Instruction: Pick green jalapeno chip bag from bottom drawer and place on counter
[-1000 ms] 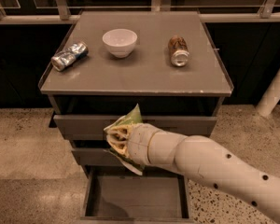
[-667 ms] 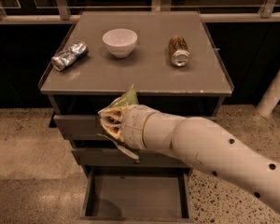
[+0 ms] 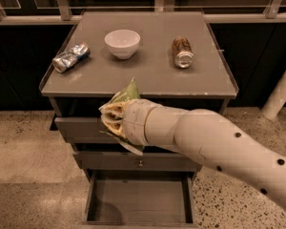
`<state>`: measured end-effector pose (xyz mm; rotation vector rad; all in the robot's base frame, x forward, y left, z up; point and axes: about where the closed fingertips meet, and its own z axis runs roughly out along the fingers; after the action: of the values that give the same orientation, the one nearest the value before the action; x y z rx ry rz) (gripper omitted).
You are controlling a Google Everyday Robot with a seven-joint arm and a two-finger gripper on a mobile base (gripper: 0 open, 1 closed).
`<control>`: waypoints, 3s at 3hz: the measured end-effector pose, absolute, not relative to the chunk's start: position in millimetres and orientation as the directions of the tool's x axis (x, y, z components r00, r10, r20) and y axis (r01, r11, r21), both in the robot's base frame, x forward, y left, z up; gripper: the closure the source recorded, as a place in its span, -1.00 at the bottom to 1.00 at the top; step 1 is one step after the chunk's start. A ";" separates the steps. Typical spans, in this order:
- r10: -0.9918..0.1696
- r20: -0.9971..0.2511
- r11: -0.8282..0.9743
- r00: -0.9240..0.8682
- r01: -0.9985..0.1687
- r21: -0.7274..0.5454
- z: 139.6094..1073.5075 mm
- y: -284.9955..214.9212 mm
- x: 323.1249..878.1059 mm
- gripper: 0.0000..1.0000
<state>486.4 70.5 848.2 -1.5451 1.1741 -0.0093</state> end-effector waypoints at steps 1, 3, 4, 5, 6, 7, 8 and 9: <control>-0.671 -0.473 0.050 0.570 -0.602 -0.797 884.0 76.0 506.7 1.00; -0.680 -0.391 -0.021 0.621 -0.549 -0.836 932.6 72.1 575.1 1.00; -0.693 -0.382 -0.019 0.611 -0.546 -0.838 925.9 62.5 607.2 1.00; -0.705 -0.384 -0.003 0.596 -0.544 -0.839 915.5 52.5 631.4 1.00; -0.705 -0.384 -0.003 0.596 -0.544 -0.839 915.1 52.2 631.9 0.62; -0.705 -0.384 -0.003 0.596 -0.544 -0.839 915.1 52.3 631.9 0.15; -0.705 -0.384 -0.003 0.596 -0.544 -0.839 915.1 52.3 631.9 -0.31; -0.705 -0.384 -0.003 0.596 -0.544 -0.839 915.1 52.3 631.9 -0.78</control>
Offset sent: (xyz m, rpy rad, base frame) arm 0.0984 0.0004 0.1111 -0.1484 -0.1573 0.0981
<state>631.9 52.3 915.1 -1.6681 1.0499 -0.1736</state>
